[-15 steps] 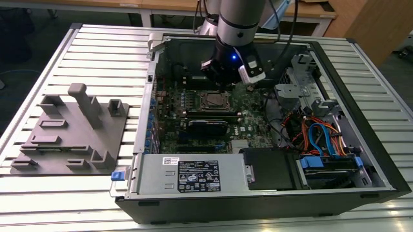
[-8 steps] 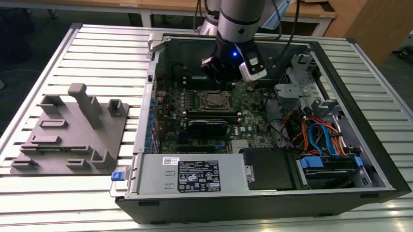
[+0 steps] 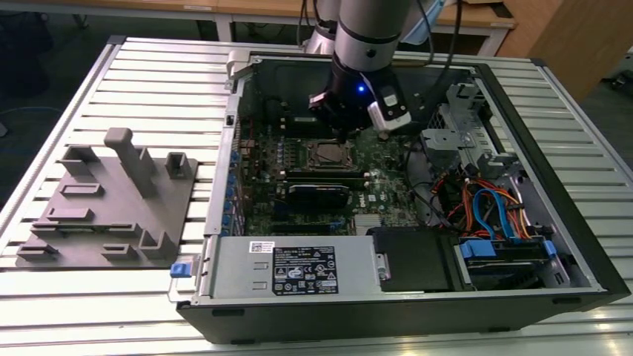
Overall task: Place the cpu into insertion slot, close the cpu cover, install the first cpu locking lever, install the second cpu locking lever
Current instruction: 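Install the second cpu locking lever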
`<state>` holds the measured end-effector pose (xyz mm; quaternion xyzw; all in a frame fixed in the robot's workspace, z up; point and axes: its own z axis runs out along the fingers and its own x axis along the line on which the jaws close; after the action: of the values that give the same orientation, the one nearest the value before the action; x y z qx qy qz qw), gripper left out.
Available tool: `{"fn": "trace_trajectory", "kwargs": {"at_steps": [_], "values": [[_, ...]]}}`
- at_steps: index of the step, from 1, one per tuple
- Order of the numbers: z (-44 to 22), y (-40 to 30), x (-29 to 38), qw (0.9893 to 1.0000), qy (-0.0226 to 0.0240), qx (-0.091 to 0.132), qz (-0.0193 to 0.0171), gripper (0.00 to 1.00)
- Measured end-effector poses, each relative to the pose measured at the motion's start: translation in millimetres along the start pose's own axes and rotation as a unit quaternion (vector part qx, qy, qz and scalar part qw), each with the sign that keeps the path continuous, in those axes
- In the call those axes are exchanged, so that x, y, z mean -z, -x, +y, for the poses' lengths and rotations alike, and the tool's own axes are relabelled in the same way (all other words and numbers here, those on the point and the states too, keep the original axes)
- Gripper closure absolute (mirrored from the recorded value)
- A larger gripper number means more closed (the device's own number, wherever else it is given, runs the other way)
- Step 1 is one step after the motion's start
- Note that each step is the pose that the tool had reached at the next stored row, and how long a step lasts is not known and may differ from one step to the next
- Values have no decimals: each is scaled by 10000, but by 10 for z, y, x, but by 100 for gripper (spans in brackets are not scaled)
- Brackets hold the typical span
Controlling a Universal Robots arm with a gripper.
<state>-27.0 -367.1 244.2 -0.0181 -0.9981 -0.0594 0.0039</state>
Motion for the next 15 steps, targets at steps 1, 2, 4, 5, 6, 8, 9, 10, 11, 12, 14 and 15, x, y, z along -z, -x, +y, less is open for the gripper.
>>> {"fn": "trace_trajectory", "kwargs": {"at_steps": [1, 2, 4, 5, 6, 8, 9, 10, 11, 12, 14, 15], "values": [[-15, 0, 2, 10000, -1, 0, 0, 90], [-18, 0, 2, 10000, 0, 0, 0, 90], [-29, 1, 4, 10000, 0, 0, 0, 90], [-39, 1, 5, 10000, -1, 0, 0, 90], [-39, 1, 5, 10000, 0, 0, 0, 90], [-39, 2, 5, 10000, 0, 0, -4, 90], [-39, 2, 5, 10000, 0, 1, -7, 90], [-39, 2, 5, 10000, 0, 1, -10, 90], [-39, 1, 4, 10000, 1, 1, -14, 90], [-39, 1, 5, 10000, 0, 2, -17, 90], [-39, 2, 5, 10000, 0, 3, -23, 90], [-39, 1, 5, 10000, 0, 3, -26, 90]]}}
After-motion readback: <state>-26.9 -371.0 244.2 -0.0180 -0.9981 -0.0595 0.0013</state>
